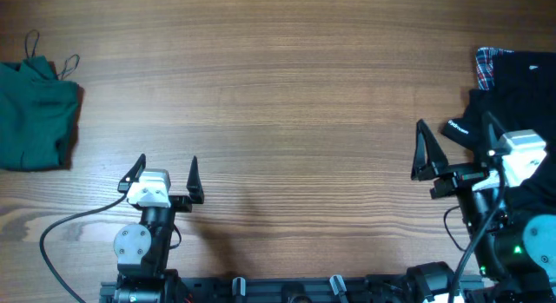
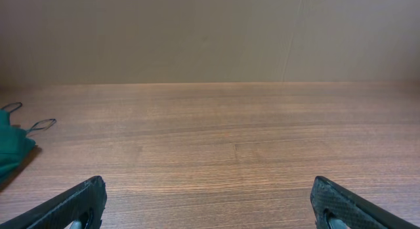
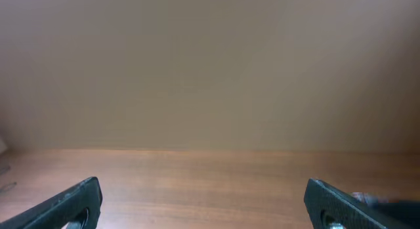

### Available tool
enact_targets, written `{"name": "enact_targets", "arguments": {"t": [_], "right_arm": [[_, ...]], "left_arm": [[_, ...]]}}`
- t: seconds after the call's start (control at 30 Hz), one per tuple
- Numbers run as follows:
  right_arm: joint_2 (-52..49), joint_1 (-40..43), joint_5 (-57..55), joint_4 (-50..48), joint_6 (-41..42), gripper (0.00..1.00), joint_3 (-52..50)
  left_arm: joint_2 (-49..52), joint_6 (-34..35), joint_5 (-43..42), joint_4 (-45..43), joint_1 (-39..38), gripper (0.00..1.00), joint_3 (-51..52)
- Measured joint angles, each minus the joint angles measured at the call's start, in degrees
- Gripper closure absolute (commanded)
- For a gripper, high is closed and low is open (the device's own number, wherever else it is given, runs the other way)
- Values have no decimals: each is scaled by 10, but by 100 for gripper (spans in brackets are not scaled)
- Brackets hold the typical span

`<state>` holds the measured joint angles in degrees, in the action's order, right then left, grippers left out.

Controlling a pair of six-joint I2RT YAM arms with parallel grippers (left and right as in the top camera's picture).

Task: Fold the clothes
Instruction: 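Reach the right gripper to the black shirt on the right pile and grasp it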

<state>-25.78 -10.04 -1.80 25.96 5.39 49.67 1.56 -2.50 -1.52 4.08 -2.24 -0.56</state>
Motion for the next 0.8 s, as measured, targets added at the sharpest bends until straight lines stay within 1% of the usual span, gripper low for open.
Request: {"name": "enact_targets", "arguments": {"t": [0.07, 0.13, 0.17, 0.23, 0.3, 0.33, 0.4, 0.47, 0.53, 0.6, 0.67, 0.73, 0.8], "right_arm": [[-1, 0, -31, 51, 13, 18, 2], [-14, 0, -81, 93, 44, 27, 5], [-44, 0, -116, 127, 60, 28, 21], [-107, 4, -149, 174, 78, 28, 65], [-189, 26, -169, 241, 90, 24, 132], [-262, 55, -177, 275, 97, 23, 181], [-359, 109, -179, 315, 100, 23, 236], [-444, 179, -155, 317, 94, 25, 273], [-519, 249, -106, 313, 90, 27, 277], [-577, 290, -72, 290, 87, 30, 278], [-633, 307, -54, 276, 86, 30, 278], [-702, 307, -37, 248, 87, 31, 278], [-740, 307, -32, 242, 90, 33, 278]], "left_arm": [[0, 0, 0, 0, 0, 0, 0], [0, 0, 0, 0, 0, 0, 0], [0, 0, 0, 0, 0, 0, 0], [0, 0, 0, 0, 0, 0, 0], [0, 0, 0, 0, 0, 0, 0], [1, 0, 0, 0, 0, 0, 0], [2, 0, 0, 0, 0, 0, 0], [1, 0, 0, 0, 0, 0, 0], [1, 0, 0, 0, 0, 0, 0], [1, 0, 0, 0, 0, 0, 0], [1, 0, 0, 0, 0, 0, 0], [1, 0, 0, 0, 0, 0, 0], [1, 0, 0, 0, 0, 0, 0]]}}
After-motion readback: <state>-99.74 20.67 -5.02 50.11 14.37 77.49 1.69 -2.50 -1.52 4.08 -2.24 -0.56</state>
